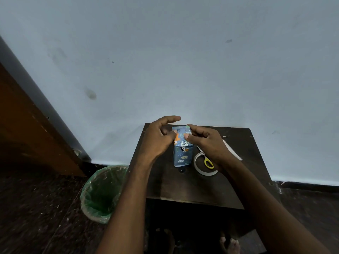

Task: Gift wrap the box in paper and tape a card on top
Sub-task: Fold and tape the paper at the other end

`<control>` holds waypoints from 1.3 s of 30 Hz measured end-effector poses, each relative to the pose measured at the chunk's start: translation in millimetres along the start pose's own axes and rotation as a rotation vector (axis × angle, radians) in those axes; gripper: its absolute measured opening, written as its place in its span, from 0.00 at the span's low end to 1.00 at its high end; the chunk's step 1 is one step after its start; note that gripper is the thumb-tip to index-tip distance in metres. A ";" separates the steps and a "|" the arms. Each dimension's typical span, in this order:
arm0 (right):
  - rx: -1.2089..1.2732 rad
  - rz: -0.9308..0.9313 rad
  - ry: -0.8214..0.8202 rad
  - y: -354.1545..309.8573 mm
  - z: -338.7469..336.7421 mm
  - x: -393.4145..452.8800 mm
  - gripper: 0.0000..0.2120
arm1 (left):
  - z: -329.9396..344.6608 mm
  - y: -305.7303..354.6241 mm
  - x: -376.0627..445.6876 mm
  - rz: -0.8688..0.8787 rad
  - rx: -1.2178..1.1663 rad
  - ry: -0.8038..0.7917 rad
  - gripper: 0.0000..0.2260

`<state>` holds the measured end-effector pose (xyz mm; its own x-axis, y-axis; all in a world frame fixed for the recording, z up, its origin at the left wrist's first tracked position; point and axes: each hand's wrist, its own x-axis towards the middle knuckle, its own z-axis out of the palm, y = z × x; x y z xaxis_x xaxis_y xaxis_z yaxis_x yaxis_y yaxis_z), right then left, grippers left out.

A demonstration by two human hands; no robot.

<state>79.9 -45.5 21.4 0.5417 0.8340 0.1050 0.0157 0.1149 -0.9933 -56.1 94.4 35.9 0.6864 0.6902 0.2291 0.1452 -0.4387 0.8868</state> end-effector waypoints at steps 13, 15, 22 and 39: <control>-0.933 0.210 0.032 -11.1 -55.7 -9.6 0.11 | 15.6 23.4 -6.3 0.236 0.010 -0.016 0.20; -1.032 0.264 -0.030 -9.2 -53.7 -14.3 0.12 | 20.3 23.6 -9.0 0.283 0.030 -0.010 0.22; -1.175 0.277 -0.217 1.1 -27.2 -25.1 0.16 | 30.7 18.2 -7.3 0.298 0.049 0.006 0.18; -0.137 0.058 0.065 -32.5 -43.5 -32.6 0.06 | 32.1 18.6 -6.2 0.296 0.040 0.053 0.10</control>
<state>98.3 -99.9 48.1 0.5983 0.7998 0.0481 0.0947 -0.0110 -0.9954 -34.8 63.5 38.1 0.6649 0.5579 0.4966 -0.0265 -0.6468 0.7622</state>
